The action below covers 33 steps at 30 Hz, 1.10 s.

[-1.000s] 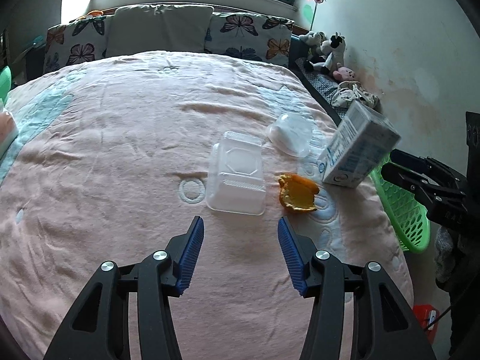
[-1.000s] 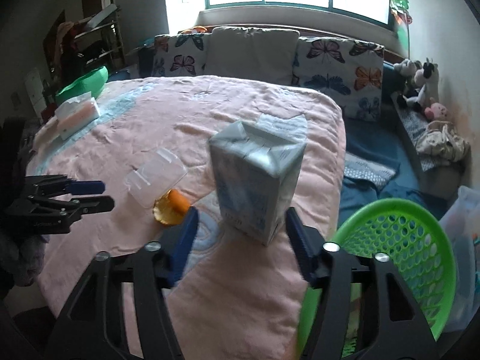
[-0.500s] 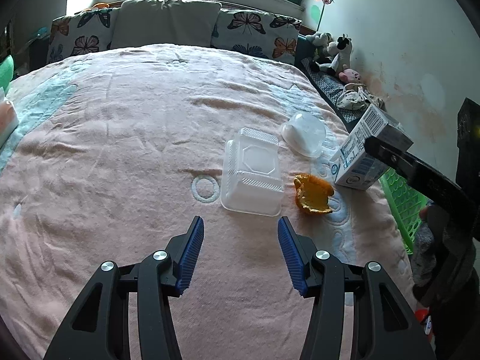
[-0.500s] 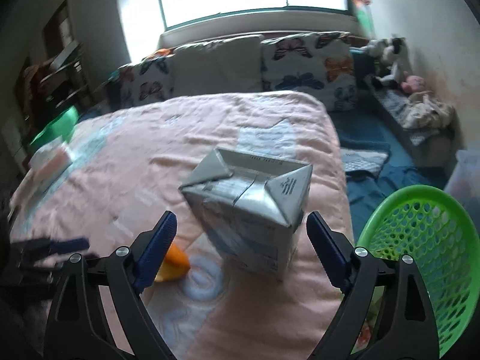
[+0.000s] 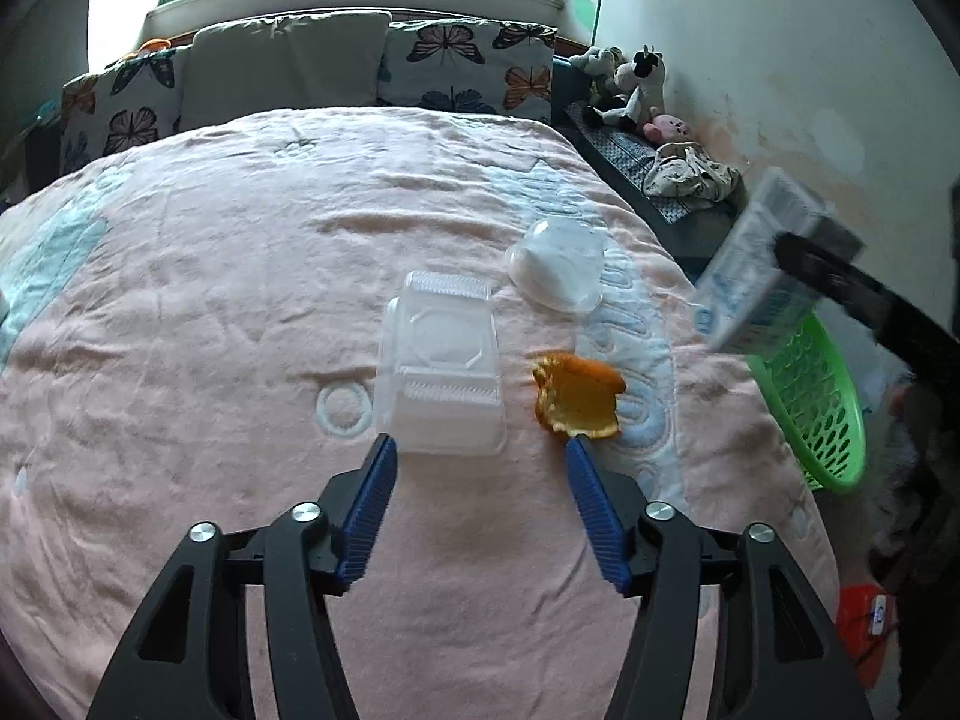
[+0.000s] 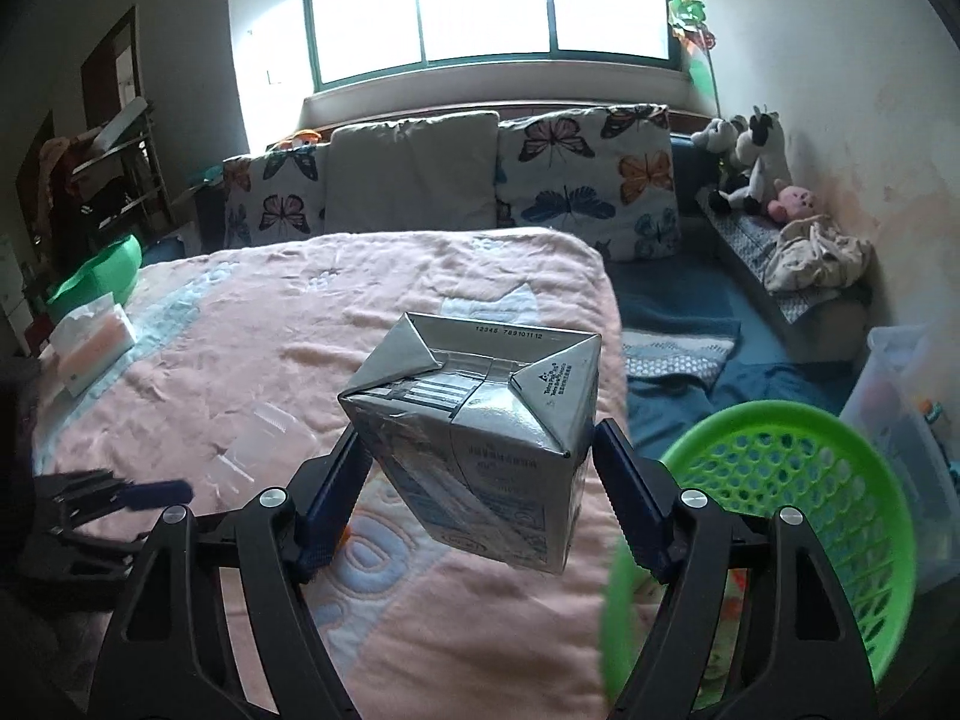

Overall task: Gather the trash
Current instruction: 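Carry the milk carton toward the basket while the left tool grasps the clear plastic food box, then open the right tool over the basket while the left tool drops the clear box in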

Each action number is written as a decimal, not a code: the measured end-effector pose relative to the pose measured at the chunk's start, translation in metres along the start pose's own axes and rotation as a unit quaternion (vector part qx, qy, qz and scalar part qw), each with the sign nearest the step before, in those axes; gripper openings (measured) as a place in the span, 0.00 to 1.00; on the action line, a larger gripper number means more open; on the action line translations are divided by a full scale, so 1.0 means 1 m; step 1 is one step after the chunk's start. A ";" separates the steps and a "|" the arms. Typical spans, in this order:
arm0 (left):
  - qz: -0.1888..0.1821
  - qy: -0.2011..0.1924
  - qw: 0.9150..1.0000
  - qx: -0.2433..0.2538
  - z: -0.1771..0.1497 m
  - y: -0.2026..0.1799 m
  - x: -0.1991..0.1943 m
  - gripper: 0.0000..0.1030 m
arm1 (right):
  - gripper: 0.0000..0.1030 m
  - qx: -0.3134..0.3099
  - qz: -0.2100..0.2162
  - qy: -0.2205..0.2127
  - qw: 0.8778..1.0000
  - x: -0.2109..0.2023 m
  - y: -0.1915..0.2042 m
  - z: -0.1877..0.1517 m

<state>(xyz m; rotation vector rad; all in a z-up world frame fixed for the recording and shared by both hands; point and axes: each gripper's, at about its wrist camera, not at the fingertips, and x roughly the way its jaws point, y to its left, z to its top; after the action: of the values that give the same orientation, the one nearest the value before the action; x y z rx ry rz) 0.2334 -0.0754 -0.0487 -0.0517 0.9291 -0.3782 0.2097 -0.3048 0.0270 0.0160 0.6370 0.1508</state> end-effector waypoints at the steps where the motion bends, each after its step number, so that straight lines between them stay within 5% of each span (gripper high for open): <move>1: 0.006 -0.001 1.000 -0.002 0.002 0.001 0.001 0.60 | 0.73 0.000 0.000 -0.002 1.000 -0.006 -0.003 0.000; 15: 0.043 0.021 0.999 0.009 0.039 -0.001 0.041 0.60 | 0.73 0.026 -0.035 -0.010 0.999 -0.052 -0.055 -0.008; 25: 0.045 0.031 0.999 -0.001 0.042 0.002 0.054 0.44 | 0.73 0.067 -0.077 0.007 0.995 -0.058 -0.100 -0.032; 33: 0.040 0.019 0.999 0.000 0.045 0.000 0.043 0.43 | 0.73 0.095 -0.093 0.037 0.990 -0.050 -0.123 -0.054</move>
<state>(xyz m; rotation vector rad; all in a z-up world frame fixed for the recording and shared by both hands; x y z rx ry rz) 0.2923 -0.0948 -0.0545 -0.0087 0.9649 -0.3060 0.1548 -0.4357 0.0051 0.1353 0.7209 -0.0910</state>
